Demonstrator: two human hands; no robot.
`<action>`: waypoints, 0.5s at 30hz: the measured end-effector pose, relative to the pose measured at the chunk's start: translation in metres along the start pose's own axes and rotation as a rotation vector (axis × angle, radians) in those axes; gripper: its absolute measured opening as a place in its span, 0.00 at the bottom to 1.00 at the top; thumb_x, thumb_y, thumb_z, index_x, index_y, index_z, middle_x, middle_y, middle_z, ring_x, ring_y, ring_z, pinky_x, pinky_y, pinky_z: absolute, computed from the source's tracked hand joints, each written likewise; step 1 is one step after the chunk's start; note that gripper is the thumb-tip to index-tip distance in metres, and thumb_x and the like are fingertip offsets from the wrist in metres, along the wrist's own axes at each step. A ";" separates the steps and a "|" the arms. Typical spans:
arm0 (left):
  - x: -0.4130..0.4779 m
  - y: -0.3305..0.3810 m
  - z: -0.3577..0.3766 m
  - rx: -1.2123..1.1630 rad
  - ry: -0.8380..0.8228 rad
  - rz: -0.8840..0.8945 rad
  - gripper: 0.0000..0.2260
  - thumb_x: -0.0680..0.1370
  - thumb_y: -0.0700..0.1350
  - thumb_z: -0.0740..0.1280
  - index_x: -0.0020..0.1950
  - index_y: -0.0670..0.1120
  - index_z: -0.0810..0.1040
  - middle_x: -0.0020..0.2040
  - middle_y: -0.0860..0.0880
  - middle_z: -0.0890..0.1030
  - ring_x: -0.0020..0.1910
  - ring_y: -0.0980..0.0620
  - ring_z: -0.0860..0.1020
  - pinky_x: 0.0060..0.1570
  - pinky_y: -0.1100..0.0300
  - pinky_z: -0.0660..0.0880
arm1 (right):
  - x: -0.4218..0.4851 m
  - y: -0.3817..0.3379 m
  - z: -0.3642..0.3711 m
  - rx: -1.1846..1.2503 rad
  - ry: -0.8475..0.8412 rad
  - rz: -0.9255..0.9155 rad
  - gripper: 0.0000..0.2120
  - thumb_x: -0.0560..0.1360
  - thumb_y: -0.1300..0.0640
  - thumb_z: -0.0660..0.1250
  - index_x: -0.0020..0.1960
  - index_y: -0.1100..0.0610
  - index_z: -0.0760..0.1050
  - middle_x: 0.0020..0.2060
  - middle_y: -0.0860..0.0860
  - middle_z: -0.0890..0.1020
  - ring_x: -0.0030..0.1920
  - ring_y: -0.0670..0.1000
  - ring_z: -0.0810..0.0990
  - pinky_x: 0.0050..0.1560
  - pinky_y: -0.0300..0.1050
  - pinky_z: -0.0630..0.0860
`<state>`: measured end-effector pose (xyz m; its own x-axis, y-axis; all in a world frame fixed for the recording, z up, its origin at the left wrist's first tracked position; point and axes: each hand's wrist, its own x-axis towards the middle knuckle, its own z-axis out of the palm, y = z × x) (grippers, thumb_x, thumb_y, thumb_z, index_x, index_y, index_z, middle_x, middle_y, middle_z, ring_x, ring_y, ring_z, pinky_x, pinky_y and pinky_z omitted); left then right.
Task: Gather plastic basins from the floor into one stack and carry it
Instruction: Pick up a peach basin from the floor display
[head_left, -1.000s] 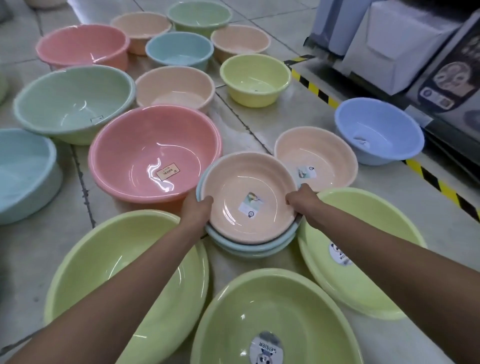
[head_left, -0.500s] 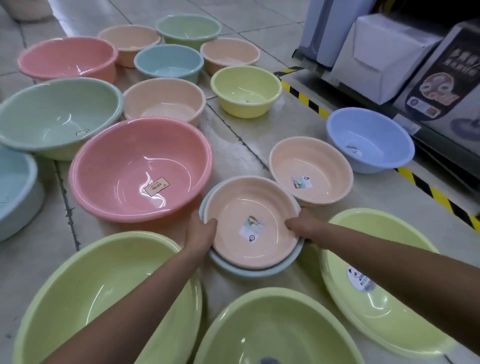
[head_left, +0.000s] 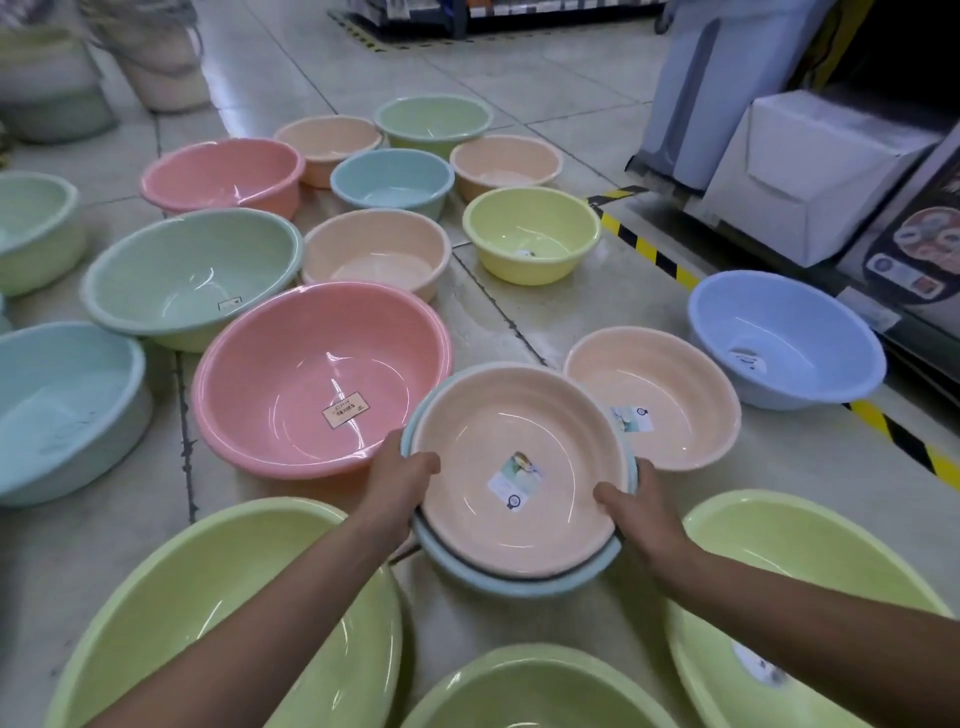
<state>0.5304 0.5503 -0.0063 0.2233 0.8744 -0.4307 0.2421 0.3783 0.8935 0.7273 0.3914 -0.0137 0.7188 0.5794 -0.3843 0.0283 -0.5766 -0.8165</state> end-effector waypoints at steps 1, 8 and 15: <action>0.000 0.011 0.002 -0.012 0.000 0.013 0.18 0.68 0.35 0.65 0.57 0.42 0.75 0.44 0.43 0.80 0.42 0.44 0.79 0.39 0.56 0.75 | 0.003 -0.008 -0.005 0.033 0.034 -0.033 0.21 0.67 0.55 0.70 0.59 0.53 0.71 0.46 0.48 0.80 0.50 0.56 0.80 0.52 0.51 0.76; 0.022 0.086 0.071 -0.045 -0.058 0.138 0.17 0.70 0.33 0.64 0.58 0.42 0.76 0.43 0.44 0.79 0.39 0.47 0.77 0.34 0.60 0.75 | 0.058 -0.057 -0.064 0.335 0.199 -0.134 0.14 0.70 0.62 0.68 0.55 0.53 0.74 0.43 0.48 0.80 0.41 0.50 0.79 0.43 0.45 0.75; 0.060 0.112 0.169 0.004 -0.141 0.088 0.18 0.67 0.34 0.64 0.56 0.41 0.76 0.42 0.44 0.78 0.40 0.45 0.76 0.36 0.59 0.75 | 0.133 -0.061 -0.117 0.483 0.267 -0.014 0.09 0.66 0.66 0.64 0.44 0.55 0.72 0.40 0.53 0.76 0.40 0.55 0.74 0.39 0.45 0.71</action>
<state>0.7309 0.5934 0.0469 0.3743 0.8525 -0.3648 0.2191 0.3009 0.9281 0.9025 0.4364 0.0356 0.8734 0.3830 -0.3007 -0.2375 -0.2040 -0.9497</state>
